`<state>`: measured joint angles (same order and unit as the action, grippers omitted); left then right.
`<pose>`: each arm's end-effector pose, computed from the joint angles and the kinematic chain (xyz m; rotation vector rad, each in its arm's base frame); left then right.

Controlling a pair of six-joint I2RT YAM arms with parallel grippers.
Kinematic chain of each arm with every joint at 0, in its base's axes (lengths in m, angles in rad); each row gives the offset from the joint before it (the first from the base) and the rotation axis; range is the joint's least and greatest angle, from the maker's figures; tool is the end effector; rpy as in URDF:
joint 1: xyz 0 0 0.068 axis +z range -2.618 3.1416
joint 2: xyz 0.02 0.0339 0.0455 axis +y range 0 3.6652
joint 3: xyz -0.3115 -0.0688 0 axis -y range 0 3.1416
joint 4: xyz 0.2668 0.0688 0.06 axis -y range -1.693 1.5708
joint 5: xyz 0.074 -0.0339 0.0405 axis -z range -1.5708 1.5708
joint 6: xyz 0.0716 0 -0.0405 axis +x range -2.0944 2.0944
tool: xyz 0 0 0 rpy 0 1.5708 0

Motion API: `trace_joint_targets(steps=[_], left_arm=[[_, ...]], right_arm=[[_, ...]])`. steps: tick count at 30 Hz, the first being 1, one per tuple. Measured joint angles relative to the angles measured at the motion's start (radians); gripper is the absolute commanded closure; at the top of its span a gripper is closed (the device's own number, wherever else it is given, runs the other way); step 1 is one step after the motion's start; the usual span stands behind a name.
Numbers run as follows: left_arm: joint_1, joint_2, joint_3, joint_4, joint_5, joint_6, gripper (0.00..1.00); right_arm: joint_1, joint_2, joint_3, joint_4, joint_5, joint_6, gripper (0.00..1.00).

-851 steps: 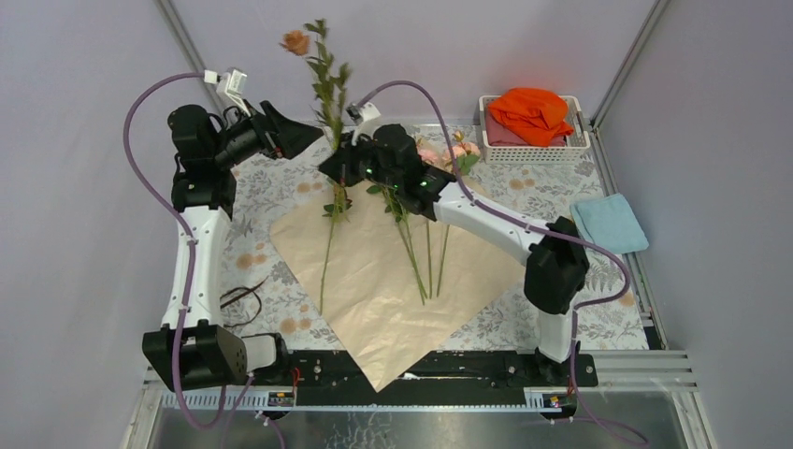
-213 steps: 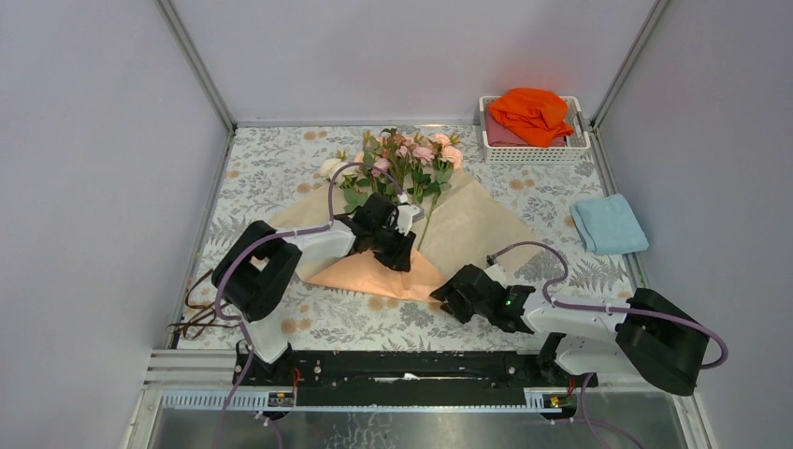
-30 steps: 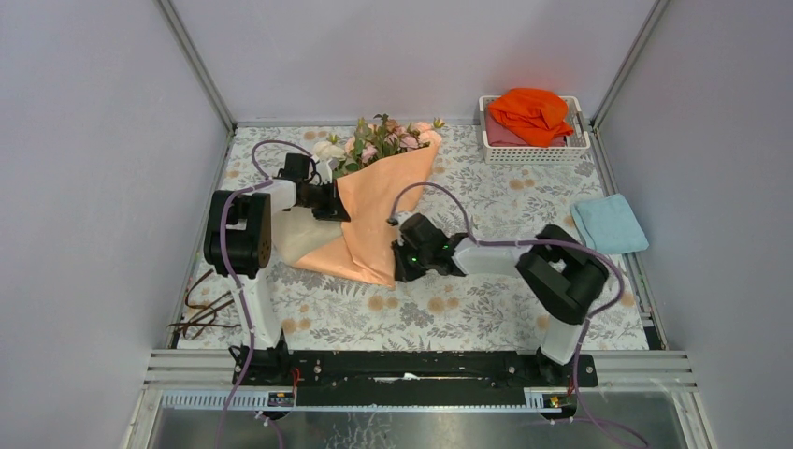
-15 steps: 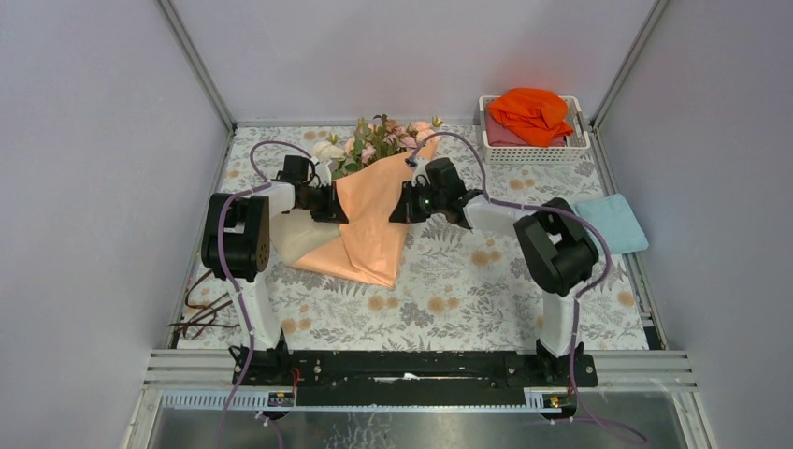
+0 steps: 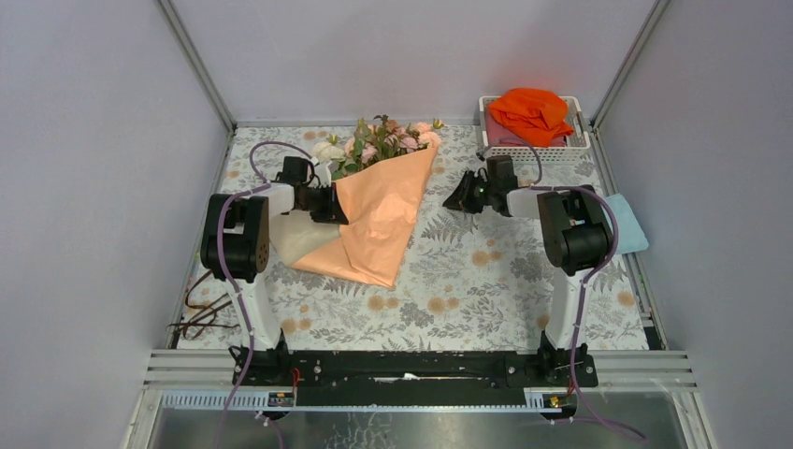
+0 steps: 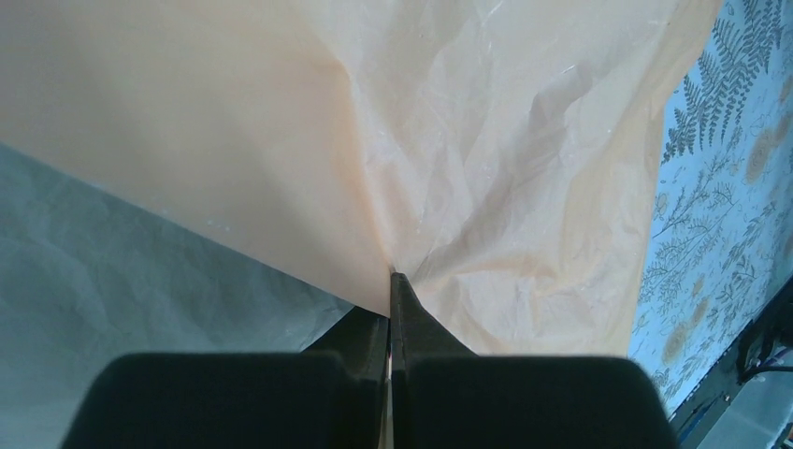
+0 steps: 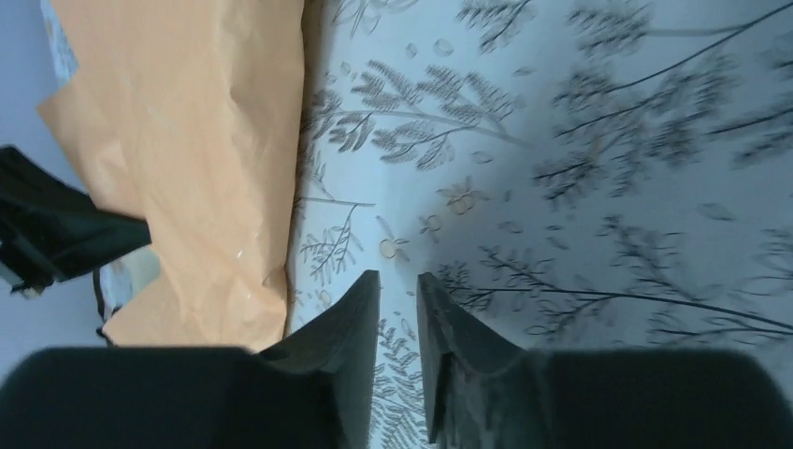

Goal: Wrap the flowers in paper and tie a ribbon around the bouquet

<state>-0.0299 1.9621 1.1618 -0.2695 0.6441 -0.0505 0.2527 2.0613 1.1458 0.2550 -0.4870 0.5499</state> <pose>0.4292 -0.0559 0.1367 0.1905 2.5402 -0.8723 0.4615 0.1538 0.1291 0.0641 2.3207 0.9676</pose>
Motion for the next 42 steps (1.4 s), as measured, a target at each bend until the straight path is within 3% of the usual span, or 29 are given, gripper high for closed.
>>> trace_joint_targets(steps=[2,4,10,13,16,18,20,26,37,42], left_arm=[[-0.002,-0.005,-0.007,0.002,0.001,0.001,1.0],[-0.003,-0.012,-0.017,0.002,0.0,0.002,1.0],[-0.003,-0.017,-0.024,0.001,0.001,0.003,1.0],[-0.003,-0.017,-0.024,0.001,-0.001,0.002,1.0],[-0.003,-0.018,-0.028,0.004,-0.001,0.002,1.0],[-0.004,-0.025,-0.037,0.009,-0.002,0.002,1.0],[-0.006,-0.039,-0.054,0.009,-0.005,0.002,1.0],[-0.048,-0.064,-0.086,0.008,0.003,-0.001,1.0],[-0.176,-0.035,-0.068,0.037,0.024,-0.088,1.0],[-0.171,-0.033,-0.064,0.062,0.0,-0.121,1.0]], right_arm=[[-0.026,-0.009,0.002,-0.003,-0.005,-0.013,0.48],[-0.029,-0.011,0.011,0.002,-0.023,-0.016,0.27],[-0.005,0.057,0.058,0.171,-0.087,0.097,0.26],[0.005,0.162,0.144,0.261,-0.127,0.175,0.39],[0.02,0.243,0.22,0.313,-0.137,0.229,0.76],[0.028,0.267,0.225,0.335,-0.143,0.26,0.89],[0.03,0.276,0.225,0.331,-0.146,0.273,0.96],[0.023,0.263,0.246,0.239,-0.151,0.194,1.0],[-0.027,0.223,0.43,-0.142,-0.139,-0.075,0.92],[-0.03,0.238,0.559,-0.271,-0.095,-0.164,0.62]])
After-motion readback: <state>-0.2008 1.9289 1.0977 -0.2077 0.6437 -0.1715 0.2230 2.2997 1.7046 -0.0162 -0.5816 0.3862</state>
